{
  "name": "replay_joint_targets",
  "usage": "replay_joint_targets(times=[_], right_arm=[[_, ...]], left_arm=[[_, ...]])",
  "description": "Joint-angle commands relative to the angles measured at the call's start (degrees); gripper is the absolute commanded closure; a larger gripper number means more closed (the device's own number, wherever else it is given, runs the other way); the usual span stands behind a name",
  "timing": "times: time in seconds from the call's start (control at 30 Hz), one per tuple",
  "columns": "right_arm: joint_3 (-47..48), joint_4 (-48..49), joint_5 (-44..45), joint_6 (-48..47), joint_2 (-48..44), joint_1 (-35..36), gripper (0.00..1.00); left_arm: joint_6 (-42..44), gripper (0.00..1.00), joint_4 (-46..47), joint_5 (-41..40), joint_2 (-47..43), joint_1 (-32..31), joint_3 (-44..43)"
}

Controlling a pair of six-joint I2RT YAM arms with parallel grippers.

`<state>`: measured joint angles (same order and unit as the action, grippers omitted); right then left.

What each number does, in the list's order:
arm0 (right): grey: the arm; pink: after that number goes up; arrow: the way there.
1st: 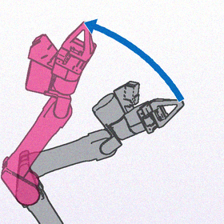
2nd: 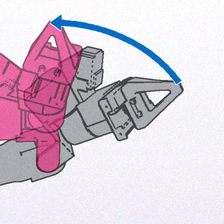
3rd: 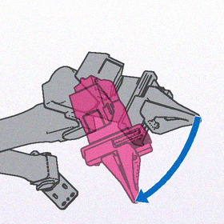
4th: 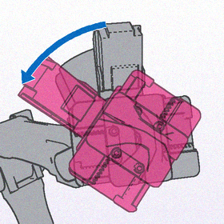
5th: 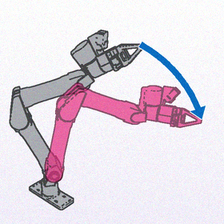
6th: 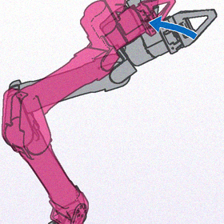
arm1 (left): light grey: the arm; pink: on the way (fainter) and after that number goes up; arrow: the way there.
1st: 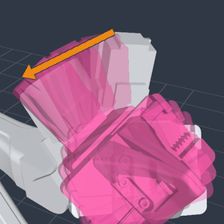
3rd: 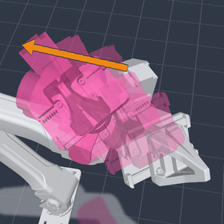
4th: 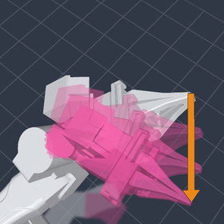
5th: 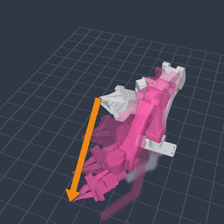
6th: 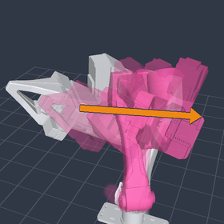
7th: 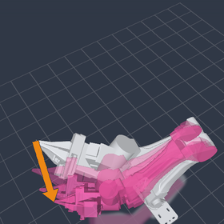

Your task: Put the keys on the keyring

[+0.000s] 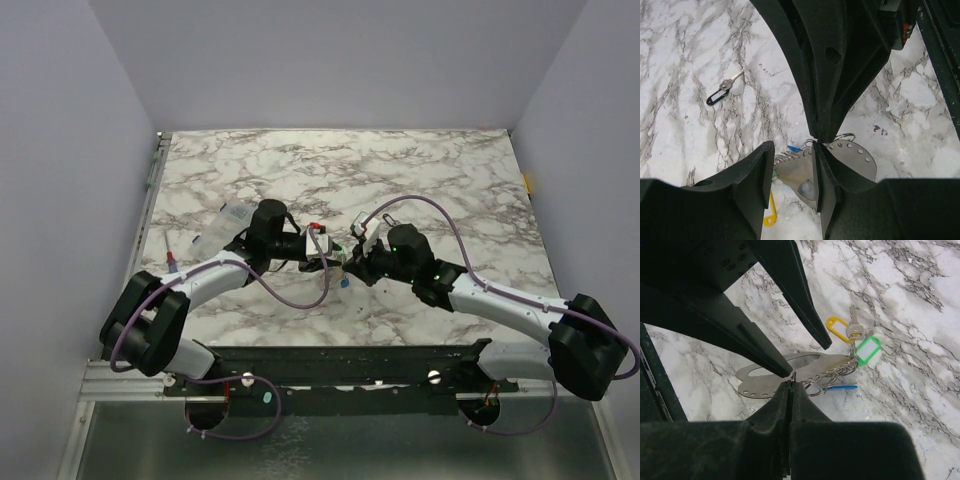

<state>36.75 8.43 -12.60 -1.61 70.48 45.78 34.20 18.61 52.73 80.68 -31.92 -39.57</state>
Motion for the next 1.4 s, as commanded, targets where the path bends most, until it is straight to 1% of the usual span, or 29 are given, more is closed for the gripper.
replay_joint_targets(times=[0.0,0.27,0.47,0.57,0.67,0.7,0.77,0.83,0.9,0.97,1.03,1.1,1.23,1.37], right_arm=[[-0.4,0.5,1.4,-0.9,-0.9,0.5,0.99],[-0.4,0.4,1.8,-0.9,-1.0,0.5,0.99],[0.0,0.0,2.4,-0.8,-0.3,0.5,0.99],[0.1,-0.5,5.6,-0.1,0.0,0.5,0.99],[0.1,-2.4,13.9,4.2,0.2,0.5,0.99],[0.3,-3.6,16.4,6.0,0.2,0.5,0.96],[0.0,-6.7,21.2,10.5,0.0,0.5,0.82],[-1.2,-10.4,26.8,15.7,-1.0,0.5,0.65],[-2.8,-12.4,30.3,19.0,-3.1,0.5,0.53],[-3.2,-15.0,31.9,23.5,-5.3,0.4,0.43],[-3.1,-17.5,32.6,28.6,-6.5,0.4,0.35],[-3.4,-18.0,32.8,32.2,-6.6,0.5,0.33],[-2.9,-18.7,34.9,35.6,-4.4,0.5,0.32],[-2.4,-20.9,39.0,37.9,-3.4,0.4,0.32]], left_arm=[[10.8,0.59,-13.6,4.5,3.4,0.8,-5.5],[14.9,0.61,-20.7,7.3,8.2,2.2,-10.5],[16.8,0.61,-25.2,9.9,8.4,3.4,-12.2],[17.4,0.6,-25.8,8.2,7.5,3.5,-11.8],[17.1,0.6,-25.8,8.3,6.5,3.2,-10.6],[17.0,0.6,-25.8,8.0,5.7,2.7,-9.8],[16.4,0.59,-25.9,5.7,4.0,0.9,-8.0],[16.1,0.56,-25.8,-0.1,2.6,-2.9,-6.3],[16.1,0.55,-25.9,-3.8,1.5,-5.0,-4.8],[15.0,0.55,-25.8,-5.6,1.1,-6.5,-4.2],[15.1,0.54,-25.5,-7.7,0.4,-8.4,-3.5],[15.1,0.52,-23.8,-10.9,0.2,-10.8,-2.6],[13.2,0.52,-19.0,-17.3,1.8,-13.2,-2.0],[11.3,0.51,-9.7,-21.9,3.5,-14.8,0.0]])
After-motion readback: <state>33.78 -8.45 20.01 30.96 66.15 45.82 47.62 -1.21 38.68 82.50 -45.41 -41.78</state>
